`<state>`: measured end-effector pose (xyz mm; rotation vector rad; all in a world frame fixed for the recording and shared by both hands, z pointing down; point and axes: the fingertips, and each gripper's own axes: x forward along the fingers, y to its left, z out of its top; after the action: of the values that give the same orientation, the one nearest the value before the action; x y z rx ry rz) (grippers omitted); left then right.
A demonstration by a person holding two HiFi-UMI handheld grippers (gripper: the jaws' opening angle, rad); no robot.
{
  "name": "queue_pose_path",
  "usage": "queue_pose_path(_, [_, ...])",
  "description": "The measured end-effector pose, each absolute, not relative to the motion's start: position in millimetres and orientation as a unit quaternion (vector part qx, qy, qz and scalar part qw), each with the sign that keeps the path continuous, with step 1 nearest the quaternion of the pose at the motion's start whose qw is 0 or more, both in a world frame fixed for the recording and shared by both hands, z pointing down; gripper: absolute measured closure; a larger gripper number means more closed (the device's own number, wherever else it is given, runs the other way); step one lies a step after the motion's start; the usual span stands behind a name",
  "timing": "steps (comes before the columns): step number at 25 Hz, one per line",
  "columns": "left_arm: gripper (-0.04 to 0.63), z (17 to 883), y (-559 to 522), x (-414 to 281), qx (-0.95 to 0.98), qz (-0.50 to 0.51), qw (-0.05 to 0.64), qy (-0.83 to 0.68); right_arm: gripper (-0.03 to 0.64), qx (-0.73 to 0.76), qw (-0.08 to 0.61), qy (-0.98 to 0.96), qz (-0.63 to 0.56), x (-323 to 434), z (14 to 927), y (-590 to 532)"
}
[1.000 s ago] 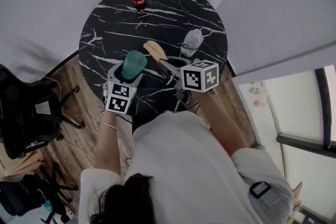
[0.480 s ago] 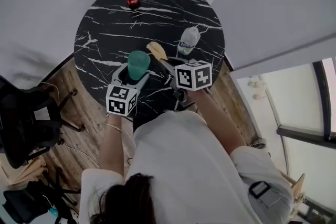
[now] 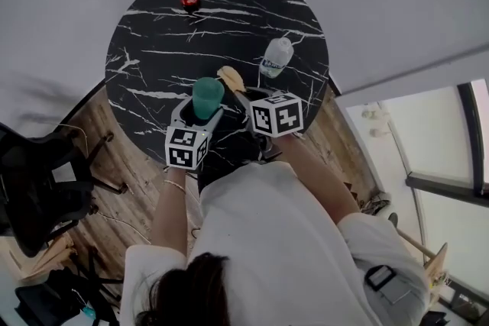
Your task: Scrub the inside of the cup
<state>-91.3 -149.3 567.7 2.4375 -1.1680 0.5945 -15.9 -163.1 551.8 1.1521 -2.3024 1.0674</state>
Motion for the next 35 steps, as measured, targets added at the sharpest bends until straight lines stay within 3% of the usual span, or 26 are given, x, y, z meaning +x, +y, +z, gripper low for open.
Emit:
queue_pose_path(21, [0.265,615.3,-141.8,-75.1,0.871,0.331,0.136,-0.337,0.543,0.434,0.215,-0.794,0.368,-33.1,577.1,-169.0])
queue_pose_path(32, [0.264,624.9,-140.5,-72.7,0.858,0.337,0.184,-0.342,0.543,0.431,0.241,-0.796,0.348,-32.7,581.7,-167.9])
queue_pose_path(35, [0.250,621.8,-136.4,-70.2,0.860,0.345,0.169,-0.336,0.543,0.436,0.236,-0.795,0.348,-26.7,580.4,-170.7])
